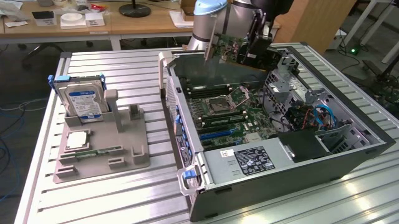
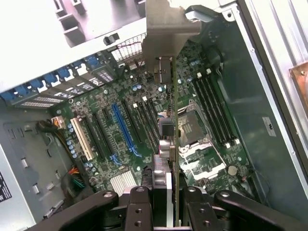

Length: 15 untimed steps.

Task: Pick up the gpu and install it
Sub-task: 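Insert the gpu into the slot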

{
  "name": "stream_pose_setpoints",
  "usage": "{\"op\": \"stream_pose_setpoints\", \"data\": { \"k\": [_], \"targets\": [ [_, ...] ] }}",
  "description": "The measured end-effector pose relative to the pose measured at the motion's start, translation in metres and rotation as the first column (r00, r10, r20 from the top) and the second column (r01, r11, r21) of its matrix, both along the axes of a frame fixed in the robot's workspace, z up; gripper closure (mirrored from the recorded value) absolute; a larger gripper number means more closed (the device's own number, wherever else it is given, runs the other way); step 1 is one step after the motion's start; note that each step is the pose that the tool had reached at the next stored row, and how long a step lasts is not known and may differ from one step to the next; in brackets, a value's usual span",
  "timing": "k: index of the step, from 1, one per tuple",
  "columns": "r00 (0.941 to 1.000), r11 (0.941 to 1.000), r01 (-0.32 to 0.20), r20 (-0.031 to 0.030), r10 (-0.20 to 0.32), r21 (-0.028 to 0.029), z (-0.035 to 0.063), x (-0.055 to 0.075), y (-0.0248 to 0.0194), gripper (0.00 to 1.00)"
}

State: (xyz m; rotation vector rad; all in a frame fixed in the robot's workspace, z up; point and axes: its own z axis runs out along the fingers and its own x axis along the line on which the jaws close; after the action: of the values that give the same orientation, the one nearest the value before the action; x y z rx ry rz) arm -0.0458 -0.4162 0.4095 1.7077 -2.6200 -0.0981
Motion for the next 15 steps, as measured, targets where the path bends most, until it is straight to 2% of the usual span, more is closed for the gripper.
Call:
{"op": "stream_pose_setpoints", "data": {
  "k": [5,9,12,15],
  "targets": [
    [0.9989,0.9989,-0.047,0.0049,0.047,-0.0004,-0.0015,0.0001,0.0,0.72],
    [0.9951,0.9951,-0.099,0.0101,0.099,-0.0008,-0.003,0.0,0.0,0.72],
    [0.99,0.9901,-0.14,0.0155,0.14,-0.0014,-0.0039,0.0,0.0,0.72],
    [0.9817,0.982,-0.189,0.0212,0.189,-0.0022,-0.0049,0.0,0.0,0.72]
  ]
}}
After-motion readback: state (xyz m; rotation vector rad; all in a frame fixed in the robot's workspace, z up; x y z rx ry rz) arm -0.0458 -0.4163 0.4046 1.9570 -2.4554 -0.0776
